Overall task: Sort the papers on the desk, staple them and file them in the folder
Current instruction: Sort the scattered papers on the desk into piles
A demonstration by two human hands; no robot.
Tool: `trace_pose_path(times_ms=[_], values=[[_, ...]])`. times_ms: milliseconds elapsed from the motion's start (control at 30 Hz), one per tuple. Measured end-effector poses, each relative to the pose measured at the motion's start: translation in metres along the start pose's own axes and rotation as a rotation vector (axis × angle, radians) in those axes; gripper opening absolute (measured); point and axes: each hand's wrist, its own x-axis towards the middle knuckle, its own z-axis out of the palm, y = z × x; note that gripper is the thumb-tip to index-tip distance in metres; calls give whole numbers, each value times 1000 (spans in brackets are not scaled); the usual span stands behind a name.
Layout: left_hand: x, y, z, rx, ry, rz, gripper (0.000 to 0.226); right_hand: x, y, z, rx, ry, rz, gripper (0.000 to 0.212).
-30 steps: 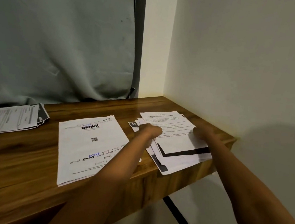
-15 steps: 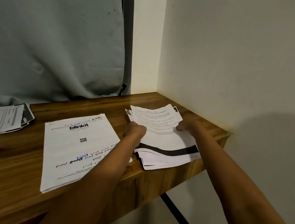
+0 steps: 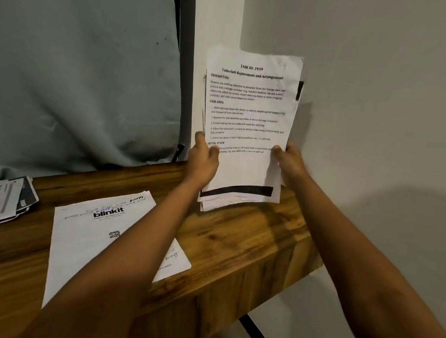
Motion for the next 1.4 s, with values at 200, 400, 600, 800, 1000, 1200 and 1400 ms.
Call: trace_pose_path(times_ms=[200, 400, 600, 800, 1000, 1200, 1400], values=[[-27, -29, 4, -252, 48, -42, 50, -20, 37, 7, -54, -104, 32, 34], [-35, -44, 17, -130, 116, -107, 36, -23, 63, 15, -101, -120, 72, 36], [-15, -31, 31, 40, 157, -272, 31, -2, 52, 1, -367, 51, 9, 26], [-16, -34, 64, 92, -81, -522, 39, 13, 67, -21, -757, 25, 136, 18], [-27, -48, 85, 128, -237, -591, 36, 7, 87, -34, -1100, -67, 266, 31], [-33, -51, 95, 192, -275, -557, 44, 9, 99, -41, -1232, -50, 299, 30], [-30, -47, 86, 311, -302, -524, 41, 4, 109, -39, -1329, -9, 317, 36]])
